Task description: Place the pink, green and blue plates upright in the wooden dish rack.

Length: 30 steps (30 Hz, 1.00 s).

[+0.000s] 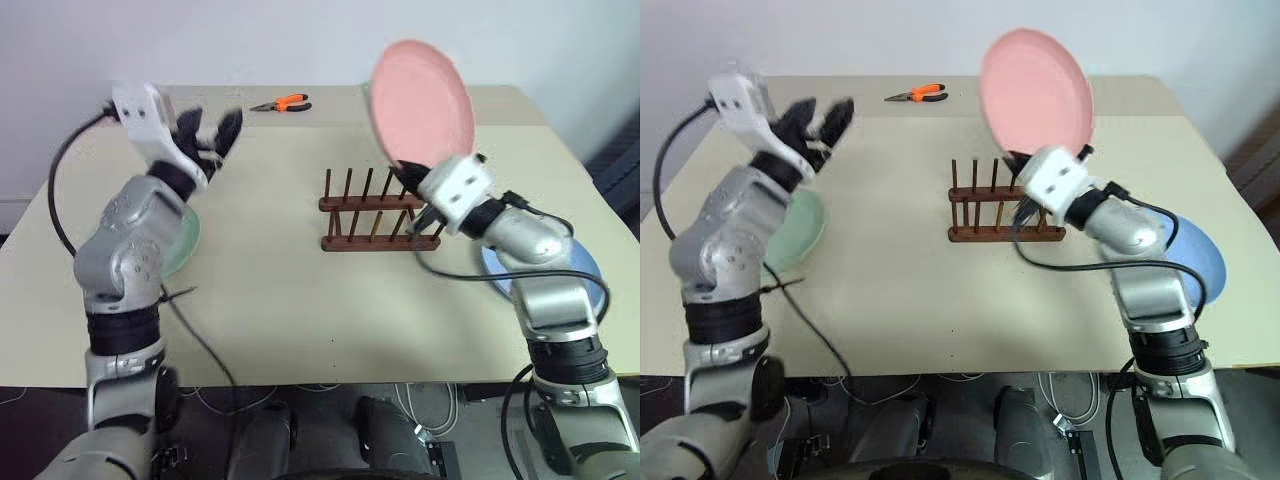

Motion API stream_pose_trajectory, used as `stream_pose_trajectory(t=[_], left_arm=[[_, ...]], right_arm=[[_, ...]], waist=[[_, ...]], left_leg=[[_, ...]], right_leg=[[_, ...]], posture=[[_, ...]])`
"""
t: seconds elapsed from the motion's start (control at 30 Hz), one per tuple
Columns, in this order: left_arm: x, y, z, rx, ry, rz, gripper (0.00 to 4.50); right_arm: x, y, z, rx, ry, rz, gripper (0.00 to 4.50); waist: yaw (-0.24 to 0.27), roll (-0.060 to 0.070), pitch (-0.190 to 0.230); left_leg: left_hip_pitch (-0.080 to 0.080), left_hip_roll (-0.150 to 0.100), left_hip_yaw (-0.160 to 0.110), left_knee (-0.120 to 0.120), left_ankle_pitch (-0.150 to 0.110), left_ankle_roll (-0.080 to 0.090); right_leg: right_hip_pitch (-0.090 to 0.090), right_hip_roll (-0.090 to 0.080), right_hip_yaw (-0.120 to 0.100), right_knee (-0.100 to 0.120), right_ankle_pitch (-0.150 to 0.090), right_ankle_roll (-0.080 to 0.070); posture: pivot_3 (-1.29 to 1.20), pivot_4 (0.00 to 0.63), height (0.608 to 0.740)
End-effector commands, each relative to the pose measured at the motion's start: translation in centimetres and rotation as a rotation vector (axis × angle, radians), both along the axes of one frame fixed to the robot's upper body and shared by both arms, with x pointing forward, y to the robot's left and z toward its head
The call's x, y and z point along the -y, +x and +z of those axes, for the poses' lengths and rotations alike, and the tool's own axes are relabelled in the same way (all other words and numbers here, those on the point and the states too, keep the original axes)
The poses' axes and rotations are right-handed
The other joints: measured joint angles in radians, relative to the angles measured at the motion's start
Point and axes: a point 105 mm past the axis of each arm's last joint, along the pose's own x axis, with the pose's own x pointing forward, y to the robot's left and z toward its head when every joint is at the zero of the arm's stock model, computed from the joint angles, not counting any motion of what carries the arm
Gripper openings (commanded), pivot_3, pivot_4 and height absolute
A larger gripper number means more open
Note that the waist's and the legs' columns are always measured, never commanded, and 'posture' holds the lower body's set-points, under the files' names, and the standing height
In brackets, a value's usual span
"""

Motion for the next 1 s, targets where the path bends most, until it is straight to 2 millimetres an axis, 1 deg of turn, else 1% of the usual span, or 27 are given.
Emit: stream_pose_trajectory(t=[0.03,0.1,0.13,0.2,0.27,0.33,0.43,0.57,0.67,0.73,0.83,0.9,0.93,0.97,1.0], left_arm=[[3.1,-2.5,-3.3,-0.017,0.161,-0.244,3.55],[4.0,-4.1,-6.1,-0.089,0.216,-0.366,3.55],[4.4,-4.9,-7.1,-0.121,0.232,-0.42,3.55],[4.8,-5.8,-8.0,-0.148,0.252,-0.477,3.55],[5.4,-6.9,-8.8,-0.179,0.254,-0.547,3.55],[5.8,-7.4,-8.9,-0.184,0.25,-0.579,3.55],[6.2,-7.7,-8.8,-0.181,0.24,-0.585,3.55],[6.6,-8.0,-8.6,-0.179,0.229,-0.592,3.55],[6.6,-8.0,-8.5,-0.184,0.219,-0.594,3.55],[6.6,-8.0,-8.5,-0.187,0.226,-0.592,3.55],[6.6,-7.9,-8.6,-0.19,0.234,-0.589,3.55],[6.6,-7.7,-8.6,-0.195,0.23,-0.579,3.62],[6.6,-7.6,-8.6,-0.197,0.225,-0.573,3.62],[6.5,-7.5,-8.6,-0.2,0.213,-0.563,3.62],[6.3,-7.3,-8.5,-0.201,0.196,-0.545,3.87]], right_arm=[[1.0,-2.4,4.5,-0.074,0.376,0.188,0.0],[1.5,-3.5,6.1,-0.132,0.556,0.317,0.0],[1.8,-3.8,6.6,-0.156,0.617,0.358,0.0],[2.2,-4.0,6.9,-0.196,0.674,0.384,0.0],[2.8,-3.6,6.4,-0.268,0.703,0.392,0.0],[3.2,-3.1,5.4,-0.329,0.705,0.376,0.0],[3.7,-2.3,4.3,-0.381,0.732,0.353,0.0],[4.2,-1.4,3.1,-0.411,0.736,0.315,0.0],[5.6,0.0,1.7,-0.443,0.788,0.251,0.0],[6.2,0.6,1.0,-0.473,0.819,0.235,0.0],[6.4,0.8,0.7,-0.487,0.828,0.242,0.0],[6.9,0.8,1.4,-0.443,0.807,0.219,0.64],[7.1,0.8,1.8,-0.417,0.792,0.2,0.88],[7.4,0.9,2.2,-0.377,0.765,0.16,1.32],[8.0,0.9,2.8,-0.322,0.736,0.119,1.88]], waist=[[0.002,0.001,0.001],[0.001,0.002,0.002],[0.001,0.004,0.003],[0.001,0.005,0.004],[0.0,0.005,0.004],[0.001,0.005,0.004],[0.001,0.006,0.004],[0.0,0.006,0.004],[-0.001,0.006,0.004],[-0.002,0.006,0.004],[-0.003,0.007,0.004],[-0.003,0.008,0.004],[-0.003,0.008,0.004],[-0.003,0.008,0.004],[-0.002,0.008,0.004]], left_leg=[[0.0,0.001,0.0,0.0,0.0,0.0],[-0.001,0.001,0.0,0.0,0.0,0.0],[-0.001,0.002,-0.001,0.0,0.0,0.001],[-0.001,0.002,0.0,-0.001,-0.001,0.001],[-0.001,0.003,0.0,-0.001,-0.001,0.001],[-0.001,0.002,0.001,-0.001,-0.001,0.001],[-0.001,0.002,0.001,-0.001,-0.001,0.001],[-0.001,0.002,0.002,-0.001,-0.001,0.001],[0.0,0.002,0.002,-0.001,-0.001,0.001],[0.0,0.002,0.002,0.0,-0.001,0.001],[0.0,0.002,0.002,-0.001,-0.001,0.002],[0.0,0.002,0.002,-0.001,-0.001,0.002],[0.0,0.002,0.002,-0.001,-0.001,0.002],[0.0,0.002,0.002,-0.001,-0.001,0.002],[0.0,0.002,0.002,0.0,-0.001,0.002]], right_leg=[[0.0,0.0,0.0,0.0,0.0,-0.001],[-0.001,0.0,0.0,-0.001,0.0,-0.002],[-0.001,0.0,0.0,-0.001,0.0,-0.003],[-0.001,0.0,-0.001,-0.001,0.0,-0.003],[-0.001,0.0,-0.001,-0.001,0.0,-0.003],[-0.001,0.0,-0.001,-0.001,0.0,-0.003],[-0.001,0.0,-0.001,-0.001,0.0,-0.003],[-0.001,0.0,-0.001,-0.001,0.0,-0.002],[-0.001,0.0,-0.001,-0.001,0.0,-0.002],[-0.001,0.0,-0.001,-0.001,0.0,-0.002],[-0.001,0.0,-0.001,-0.001,0.0,-0.002],[-0.001,0.0,-0.001,-0.001,0.0,-0.002],[-0.001,0.0,-0.001,-0.001,0.0,-0.002],[-0.001,0.0,-0.001,-0.001,0.0,-0.002],[-0.001,0.0,-0.001,-0.001,0.0,-0.002]], posture=[[0.0,0.15,0.74],[0.0,0.15,0.74],[0.0,0.15,0.74],[0.0,0.15,0.74],[0.0,0.15,0.74],[0.0,0.15,0.74],[0.0,0.15,0.74],[0.0,0.15,0.74],[0.0,0.15,0.74],[0.0,0.15,0.74],[0.0,0.15,0.74],[0.0,0.15,0.74],[0.0,0.15,0.74],[0.0,0.15,0.74],[0.0,0.15,0.74]])
